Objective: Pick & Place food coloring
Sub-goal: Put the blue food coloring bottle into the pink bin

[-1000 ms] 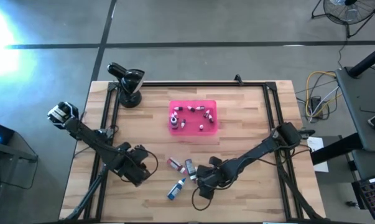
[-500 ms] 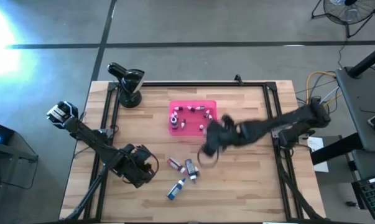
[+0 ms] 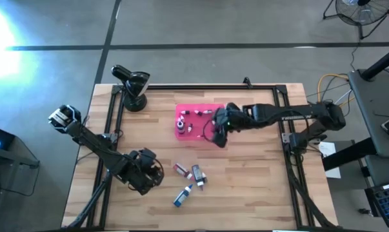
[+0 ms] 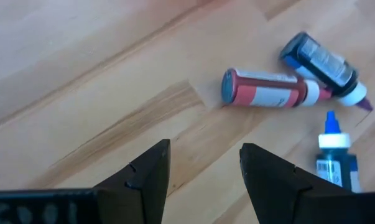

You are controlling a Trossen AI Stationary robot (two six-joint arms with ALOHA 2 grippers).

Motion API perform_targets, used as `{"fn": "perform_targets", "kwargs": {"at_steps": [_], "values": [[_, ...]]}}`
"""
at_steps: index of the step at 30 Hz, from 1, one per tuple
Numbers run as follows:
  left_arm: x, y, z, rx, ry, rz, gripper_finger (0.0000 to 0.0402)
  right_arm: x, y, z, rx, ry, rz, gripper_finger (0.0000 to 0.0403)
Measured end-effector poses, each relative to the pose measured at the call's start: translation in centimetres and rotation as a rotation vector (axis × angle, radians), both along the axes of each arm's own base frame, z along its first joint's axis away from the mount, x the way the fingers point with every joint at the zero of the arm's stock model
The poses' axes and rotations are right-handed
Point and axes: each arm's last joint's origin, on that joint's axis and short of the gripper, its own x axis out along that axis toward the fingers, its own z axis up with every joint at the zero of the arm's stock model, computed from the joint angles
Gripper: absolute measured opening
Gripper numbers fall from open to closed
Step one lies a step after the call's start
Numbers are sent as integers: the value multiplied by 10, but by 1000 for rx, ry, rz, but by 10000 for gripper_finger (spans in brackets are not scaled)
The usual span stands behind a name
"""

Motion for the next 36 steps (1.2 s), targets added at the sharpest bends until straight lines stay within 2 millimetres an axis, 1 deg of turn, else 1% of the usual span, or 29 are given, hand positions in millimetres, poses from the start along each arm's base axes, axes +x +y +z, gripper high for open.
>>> {"fn": "perform_targets", "kwargs": {"at_steps": [2,4,6,7,10,16,19,21,24,28,33,36], "values": [[0,0,0,-1,-12,20,170,-2,13,-2,-48,49,105,240],[1,1,0,4,-23,36,170,-3,28,-8,-81,101,200,248],[1,1,0,4,-28,45,170,-4,40,-18,-83,162,245,250],[1,2,1,4,-31,50,170,-3,45,-24,-69,181,242,250],[1,2,1,3,-35,52,170,4,56,-41,12,207,157,245],[2,1,1,-4,-37,55,170,27,80,-80,310,215,-41,233],[1,1,0,-35,-19,55,170,36,93,-100,392,237,-103,227],[1,0,-1,-56,6,41,170,39,101,-111,414,264,-153,223],[0,-1,-1,-57,39,-6,170,44,111,-121,447,277,-221,219],[-1,0,-2,-24,75,-78,170,54,125,-130,468,261,-303,210],[-2,-1,-3,-31,106,-133,170,73,140,-136,474,214,-380,196],[-3,-3,-3,-39,135,-192,170,85,147,-140,479,214,-408,188]]}}
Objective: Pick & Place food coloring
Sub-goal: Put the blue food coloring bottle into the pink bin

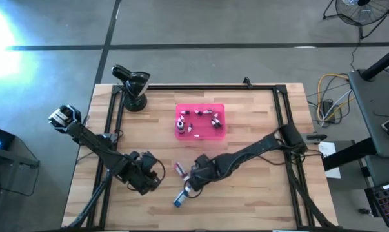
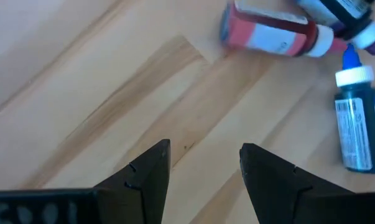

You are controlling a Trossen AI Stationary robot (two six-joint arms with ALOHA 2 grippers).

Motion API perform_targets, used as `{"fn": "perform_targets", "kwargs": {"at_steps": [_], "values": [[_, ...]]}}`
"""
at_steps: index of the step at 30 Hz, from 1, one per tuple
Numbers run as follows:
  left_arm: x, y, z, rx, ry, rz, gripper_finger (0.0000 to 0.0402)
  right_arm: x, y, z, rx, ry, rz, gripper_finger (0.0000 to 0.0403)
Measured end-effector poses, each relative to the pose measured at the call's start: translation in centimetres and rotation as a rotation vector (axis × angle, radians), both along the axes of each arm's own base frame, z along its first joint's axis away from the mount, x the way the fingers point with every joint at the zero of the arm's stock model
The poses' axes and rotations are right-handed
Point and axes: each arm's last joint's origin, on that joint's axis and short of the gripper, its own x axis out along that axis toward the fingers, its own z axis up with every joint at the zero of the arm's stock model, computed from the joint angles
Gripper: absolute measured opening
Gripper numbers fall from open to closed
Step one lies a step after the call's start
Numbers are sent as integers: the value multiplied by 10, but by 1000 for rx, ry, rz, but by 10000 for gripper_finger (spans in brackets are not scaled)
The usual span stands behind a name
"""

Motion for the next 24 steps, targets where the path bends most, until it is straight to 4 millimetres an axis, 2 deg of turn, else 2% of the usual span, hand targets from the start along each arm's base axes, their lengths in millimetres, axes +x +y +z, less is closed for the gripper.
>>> {"fn": "perform_targets", "kwargs": {"at_steps": [4,8,13,20,24], "values": [[-1,-1,-1,13,14,-52,170,10,5,-3,-17,44,-24,178],[-3,0,-4,29,26,-74,170,14,9,-2,-37,84,-54,171],[-8,2,-8,34,34,-78,170,18,10,-10,-40,102,-70,170],[-16,7,-10,34,33,-82,170,19,12,-23,-55,134,-12,168],[-21,11,-11,33,31,-82,170,18,11,-22,-54,152,26,141]]}}
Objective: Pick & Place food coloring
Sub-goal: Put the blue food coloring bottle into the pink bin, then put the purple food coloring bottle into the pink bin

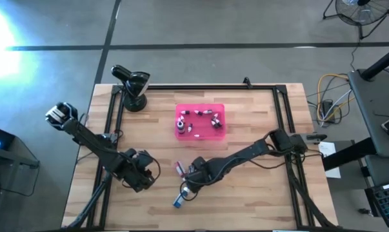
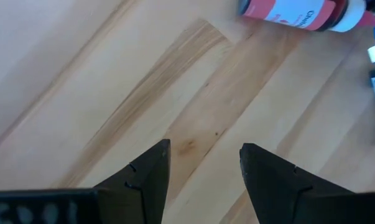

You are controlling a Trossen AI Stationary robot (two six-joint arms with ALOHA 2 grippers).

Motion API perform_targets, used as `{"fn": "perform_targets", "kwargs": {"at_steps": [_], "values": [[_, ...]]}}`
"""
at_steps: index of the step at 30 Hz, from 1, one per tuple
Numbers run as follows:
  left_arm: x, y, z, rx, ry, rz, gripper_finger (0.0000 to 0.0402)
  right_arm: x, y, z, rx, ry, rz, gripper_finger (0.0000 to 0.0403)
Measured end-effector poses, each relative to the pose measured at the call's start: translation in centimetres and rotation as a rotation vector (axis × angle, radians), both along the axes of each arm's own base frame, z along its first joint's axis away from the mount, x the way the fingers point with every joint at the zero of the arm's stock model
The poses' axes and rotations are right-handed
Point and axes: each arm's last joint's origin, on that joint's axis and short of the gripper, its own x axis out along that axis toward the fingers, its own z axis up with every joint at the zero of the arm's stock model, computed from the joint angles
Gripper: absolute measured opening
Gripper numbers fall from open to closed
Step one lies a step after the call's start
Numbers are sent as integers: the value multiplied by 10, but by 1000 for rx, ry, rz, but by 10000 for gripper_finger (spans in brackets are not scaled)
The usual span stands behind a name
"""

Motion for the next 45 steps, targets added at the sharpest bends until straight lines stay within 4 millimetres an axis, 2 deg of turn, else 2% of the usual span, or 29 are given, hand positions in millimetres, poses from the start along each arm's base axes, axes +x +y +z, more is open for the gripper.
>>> {"fn": "perform_targets", "kwargs": {"at_steps": [8,11,13,15,18,23,25,27,31,35,41,45], "values": [[-9,7,-3,-10,-15,21,170,-6,-9,6,20,93,100,54],[-9,8,-2,-12,-23,24,170,-10,-15,10,25,127,104,51],[-10,8,-2,-7,-26,26,170,-10,-19,20,20,109,95,51],[-10,9,-2,-5,-30,28,170,-13,-27,41,-5,68,76,51],[-11,10,-1,-2,-45,35,170,-18,-44,85,-93,-62,23,57],[-11,11,-1,10,-67,46,170,-40,-91,155,-336,-265,-139,62],[-10,10,-1,7,-80,48,170,-47,-111,174,-392,-307,-160,72],[-10,10,0,9,-87,50,170,-51,-129,183,-404,-319,-173,93],[-10,10,0,8,-90,58,170,-57,-143,195,-413,-353,-186,151],[-10,10,0,5,-91,66,170,-59,-139,199,-414,-364,-164,202],[-9,10,0,15,-99,68,170,-51,-104,179,-400,-291,71,242],[-9,11,0,26,-106,69,170,-39,-77,147,-209,-238,-14,245]]}}
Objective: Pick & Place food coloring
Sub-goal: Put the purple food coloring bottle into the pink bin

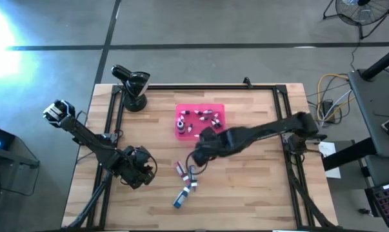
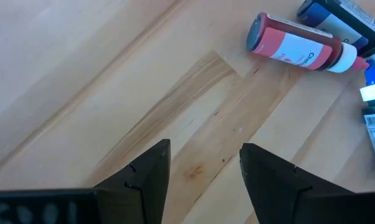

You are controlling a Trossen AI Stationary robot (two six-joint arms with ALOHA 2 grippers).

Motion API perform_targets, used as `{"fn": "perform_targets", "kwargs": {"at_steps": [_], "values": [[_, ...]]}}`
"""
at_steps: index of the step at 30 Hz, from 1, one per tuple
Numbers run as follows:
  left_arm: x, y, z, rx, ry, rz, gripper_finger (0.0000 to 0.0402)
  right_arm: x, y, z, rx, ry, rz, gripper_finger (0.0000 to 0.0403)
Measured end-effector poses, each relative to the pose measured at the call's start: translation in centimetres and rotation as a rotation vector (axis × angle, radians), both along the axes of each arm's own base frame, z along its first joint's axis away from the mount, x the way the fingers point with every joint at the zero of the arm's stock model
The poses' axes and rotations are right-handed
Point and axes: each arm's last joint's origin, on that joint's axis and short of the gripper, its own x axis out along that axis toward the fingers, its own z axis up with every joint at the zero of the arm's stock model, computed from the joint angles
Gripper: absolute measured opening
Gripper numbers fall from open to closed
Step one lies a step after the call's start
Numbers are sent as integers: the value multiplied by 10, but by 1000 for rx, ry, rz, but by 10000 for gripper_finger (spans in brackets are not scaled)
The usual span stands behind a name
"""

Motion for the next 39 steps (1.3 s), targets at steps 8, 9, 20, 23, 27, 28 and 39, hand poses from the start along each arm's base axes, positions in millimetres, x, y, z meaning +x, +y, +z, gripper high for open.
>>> {"fn": "perform_targets", "kwargs": {"at_steps": [8,9,20,23,27,28,39], "values": [[1,-1,0,15,-5,-41,170,22,45,-55,158,111,-2,228],[1,-1,1,18,-6,-49,170,24,50,-57,164,112,8,226],[4,-3,2,-1,-35,-55,170,56,76,-86,359,87,-115,203],[4,-3,2,-3,-38,-55,170,66,80,-96,377,106,-135,195],[4,-3,2,-7,-35,-56,170,77,88,-102,415,128,-131,184],[4,-3,2,-7,-35,-57,170,79,89,-105,419,140,-131,181],[4,-3,2,-5,-31,-65,170,79,91,-124,362,268,-176,170]]}}
